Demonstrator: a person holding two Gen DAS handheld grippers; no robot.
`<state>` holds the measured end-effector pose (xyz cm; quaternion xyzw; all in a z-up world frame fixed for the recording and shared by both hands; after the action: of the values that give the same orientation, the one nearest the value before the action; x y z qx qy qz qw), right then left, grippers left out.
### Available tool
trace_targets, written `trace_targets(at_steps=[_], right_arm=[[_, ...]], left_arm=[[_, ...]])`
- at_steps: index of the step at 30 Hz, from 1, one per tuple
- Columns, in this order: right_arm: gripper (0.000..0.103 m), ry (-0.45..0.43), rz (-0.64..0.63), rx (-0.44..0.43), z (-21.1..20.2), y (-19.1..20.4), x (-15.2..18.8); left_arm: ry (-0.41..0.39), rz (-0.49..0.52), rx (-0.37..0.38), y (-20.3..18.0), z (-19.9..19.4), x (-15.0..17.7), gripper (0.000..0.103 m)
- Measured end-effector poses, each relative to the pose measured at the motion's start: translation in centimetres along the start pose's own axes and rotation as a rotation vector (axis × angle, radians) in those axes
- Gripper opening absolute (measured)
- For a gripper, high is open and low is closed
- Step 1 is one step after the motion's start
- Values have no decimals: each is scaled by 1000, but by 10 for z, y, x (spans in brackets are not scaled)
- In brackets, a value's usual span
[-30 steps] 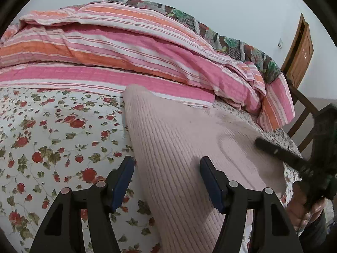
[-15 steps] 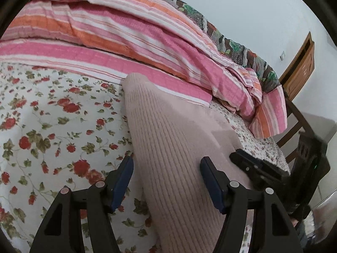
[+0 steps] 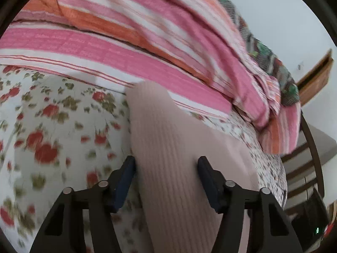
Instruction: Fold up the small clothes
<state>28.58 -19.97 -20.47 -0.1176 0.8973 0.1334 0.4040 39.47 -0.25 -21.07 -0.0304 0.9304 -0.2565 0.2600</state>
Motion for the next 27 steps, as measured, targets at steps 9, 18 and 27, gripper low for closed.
trace_targets(at_steps=[9, 18, 27], right_arm=[[25, 2, 6, -14, 1, -1, 0], [41, -82, 156, -149, -24, -24, -19], [38, 4, 202, 21, 6, -41, -8]], left_arm=[[-106, 26, -123, 0, -6, -15, 40], [-166, 183, -192, -26, -49, 33, 49], [-236, 240, -155, -30, -71, 83, 56]])
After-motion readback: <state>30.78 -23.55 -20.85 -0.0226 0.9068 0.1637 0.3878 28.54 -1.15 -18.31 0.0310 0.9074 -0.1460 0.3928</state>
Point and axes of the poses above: each gripper's, at about its wrist camera, not at the fingertips, and z roughly the way its jaws point, y to its left, x to its underside, the point moved 5 cm from there along z, roughly the way its jaws point, and after that the axes turned 6 degrees about -x, right-handed, at the moved point
